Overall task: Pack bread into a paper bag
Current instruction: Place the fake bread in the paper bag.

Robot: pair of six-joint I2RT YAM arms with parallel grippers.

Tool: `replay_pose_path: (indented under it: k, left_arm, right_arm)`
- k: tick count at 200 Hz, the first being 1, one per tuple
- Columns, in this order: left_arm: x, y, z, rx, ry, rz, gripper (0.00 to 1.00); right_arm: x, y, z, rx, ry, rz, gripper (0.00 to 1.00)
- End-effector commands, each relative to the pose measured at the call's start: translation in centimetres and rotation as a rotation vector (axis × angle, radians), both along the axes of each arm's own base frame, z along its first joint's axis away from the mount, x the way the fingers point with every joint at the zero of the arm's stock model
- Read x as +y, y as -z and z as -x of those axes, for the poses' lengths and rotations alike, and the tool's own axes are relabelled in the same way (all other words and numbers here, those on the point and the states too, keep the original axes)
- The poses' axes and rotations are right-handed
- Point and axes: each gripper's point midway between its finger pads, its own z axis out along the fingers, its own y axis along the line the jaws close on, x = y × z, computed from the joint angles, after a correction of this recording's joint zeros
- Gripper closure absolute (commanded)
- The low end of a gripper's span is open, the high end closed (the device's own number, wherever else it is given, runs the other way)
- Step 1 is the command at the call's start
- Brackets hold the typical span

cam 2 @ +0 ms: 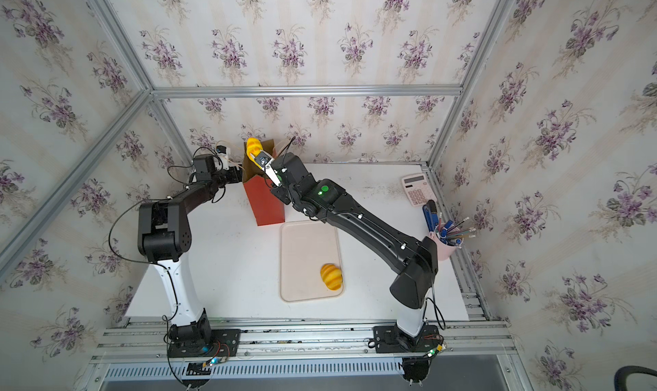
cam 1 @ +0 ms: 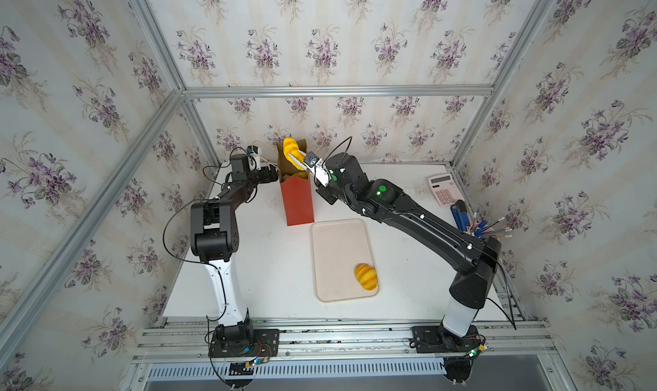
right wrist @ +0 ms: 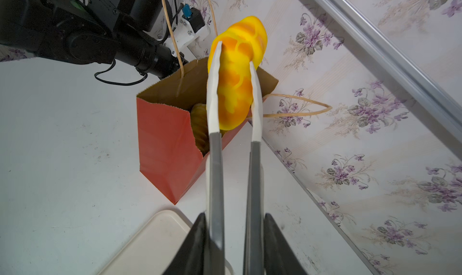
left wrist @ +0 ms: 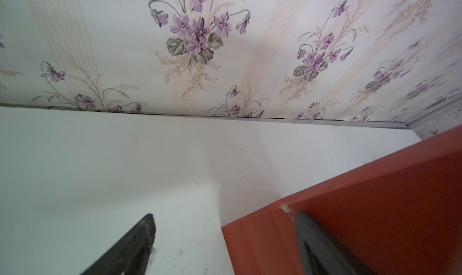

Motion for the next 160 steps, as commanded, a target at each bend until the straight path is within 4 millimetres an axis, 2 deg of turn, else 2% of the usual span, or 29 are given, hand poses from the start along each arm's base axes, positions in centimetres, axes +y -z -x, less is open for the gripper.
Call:
replay_pose_path:
  k: [1,53,93,111,138,160]
  left_arm:
    - [0.0,-0.4,-0.2,-0.01,0.005,-0.007,0.11]
    - [0.0,-0.5,-0.2,-0.013,0.006,-0.006,0.11]
    - [0.0,-0.6,-0.2,-0.016,0.007,-0.005,0.11]
    - [0.0,-0.5,-0.2,-0.013,0.007,-0.005,0.11]
    - [0.0,-0.6,-0.2,-0.015,0.008,-0.004,0.11]
    - [0.0,-0.5,-0.3,-0.013,0.008,-0.001,0.11]
  right_arm:
    - [1.8,-0.7,-0.8,-0.019,-0.054,-0.081,0.65]
    - [2.0,0.0,-2.2,-0.016,-0.054,-0.097,0.65]
    - [1.8,0.3,-2.3,-0.01,-0.046,-0.088,0.47]
    - [1.7,0.1,-2.3,-0.015,-0.041,-0.093,0.46]
    - [1.4,-1.4,-1.9,-0.034,-0.045,-0.109,0.46]
    - [0.7,-3.7,-0.3,-0.079,-0.036,-0.098,0.47]
